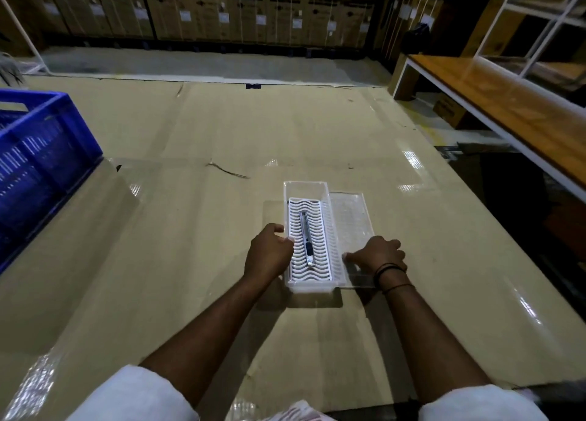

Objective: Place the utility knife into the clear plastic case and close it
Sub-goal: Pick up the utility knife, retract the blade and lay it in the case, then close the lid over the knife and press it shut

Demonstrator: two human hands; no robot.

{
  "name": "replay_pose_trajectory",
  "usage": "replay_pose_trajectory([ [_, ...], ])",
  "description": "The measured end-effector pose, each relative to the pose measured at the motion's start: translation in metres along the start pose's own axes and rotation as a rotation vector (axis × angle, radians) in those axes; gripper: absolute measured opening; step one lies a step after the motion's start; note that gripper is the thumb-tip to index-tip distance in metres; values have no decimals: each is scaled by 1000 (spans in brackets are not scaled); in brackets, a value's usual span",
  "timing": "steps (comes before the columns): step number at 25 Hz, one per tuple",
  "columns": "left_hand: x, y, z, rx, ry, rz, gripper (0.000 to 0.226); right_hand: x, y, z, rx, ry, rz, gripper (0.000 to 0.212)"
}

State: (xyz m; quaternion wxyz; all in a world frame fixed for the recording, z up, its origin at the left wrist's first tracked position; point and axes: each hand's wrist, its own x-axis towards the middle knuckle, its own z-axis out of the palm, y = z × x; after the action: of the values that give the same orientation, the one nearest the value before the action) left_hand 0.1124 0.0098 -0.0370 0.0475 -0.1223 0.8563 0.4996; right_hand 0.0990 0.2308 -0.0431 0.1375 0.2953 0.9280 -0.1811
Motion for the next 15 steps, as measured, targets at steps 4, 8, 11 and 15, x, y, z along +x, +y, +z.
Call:
replay_pose_trajectory([
  [4,0,-1,-1,-35,-12,2,38,7,-1,-18,133,-40,-68,73],
  [8,1,-4,-2,-42,-15,14,37,1,-13,-40,427,-36,-204,28],
  [11,1,-5,-3,-57,-40,22,37,-12,-28,-50,568,20,-265,18],
  [15,0,-5,-8,-101,-82,33,36,-27,-49,-51,599,42,-321,20],
])
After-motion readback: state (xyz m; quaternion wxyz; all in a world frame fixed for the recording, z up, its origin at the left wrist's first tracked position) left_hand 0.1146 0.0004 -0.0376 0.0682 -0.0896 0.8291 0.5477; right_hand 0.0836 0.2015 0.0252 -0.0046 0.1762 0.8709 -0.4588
